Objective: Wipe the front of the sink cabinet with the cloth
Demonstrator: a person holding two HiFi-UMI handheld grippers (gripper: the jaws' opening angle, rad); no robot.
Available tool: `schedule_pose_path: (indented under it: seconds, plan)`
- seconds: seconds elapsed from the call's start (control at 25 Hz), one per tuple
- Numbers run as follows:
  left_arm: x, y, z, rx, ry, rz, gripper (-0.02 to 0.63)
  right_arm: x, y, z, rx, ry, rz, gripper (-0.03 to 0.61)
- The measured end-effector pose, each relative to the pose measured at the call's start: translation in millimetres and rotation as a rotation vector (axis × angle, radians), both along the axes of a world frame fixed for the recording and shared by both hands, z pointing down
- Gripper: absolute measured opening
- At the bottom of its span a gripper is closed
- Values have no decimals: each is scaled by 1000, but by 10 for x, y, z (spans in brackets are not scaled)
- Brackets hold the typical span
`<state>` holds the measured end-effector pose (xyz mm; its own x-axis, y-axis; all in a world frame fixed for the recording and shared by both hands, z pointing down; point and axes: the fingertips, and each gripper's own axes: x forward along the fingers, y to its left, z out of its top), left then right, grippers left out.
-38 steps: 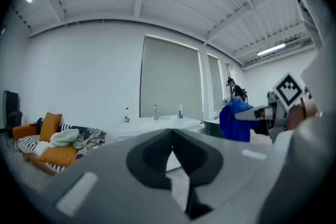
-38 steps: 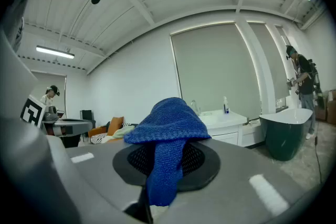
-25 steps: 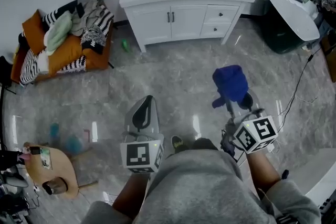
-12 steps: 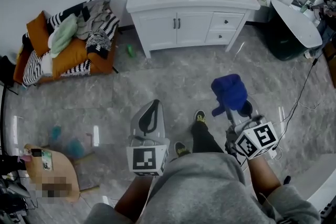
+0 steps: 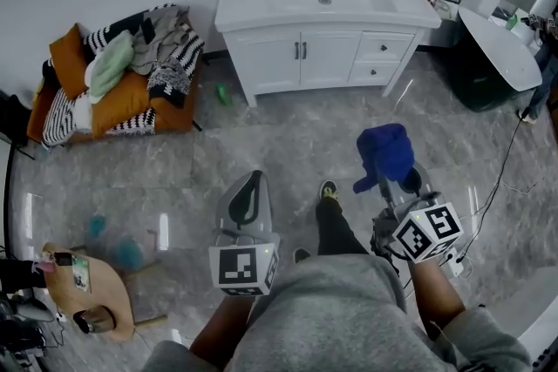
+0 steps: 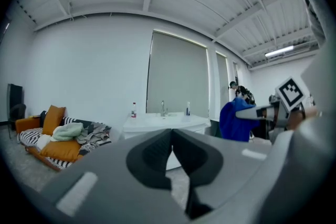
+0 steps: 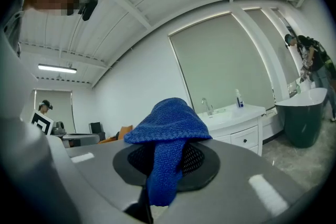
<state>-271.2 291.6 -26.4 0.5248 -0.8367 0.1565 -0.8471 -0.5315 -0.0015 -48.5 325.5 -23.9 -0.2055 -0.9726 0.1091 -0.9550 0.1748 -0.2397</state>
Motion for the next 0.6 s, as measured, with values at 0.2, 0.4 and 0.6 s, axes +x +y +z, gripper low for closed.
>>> schedule_pose_path:
  seconds: [0.2, 0.4, 0.6]
  plan:
    - [127, -372, 64, -28, -4, -3, 9, 132, -396, 85, -14, -9, -11, 74]
    - [398, -838, 106, -48, -22, 2, 9, 348, -866, 159, -40, -8, -17, 74]
    - [692, -1276, 68, -54, -39, 13, 9, 641, -1319, 136, -51, -15, -15, 74]
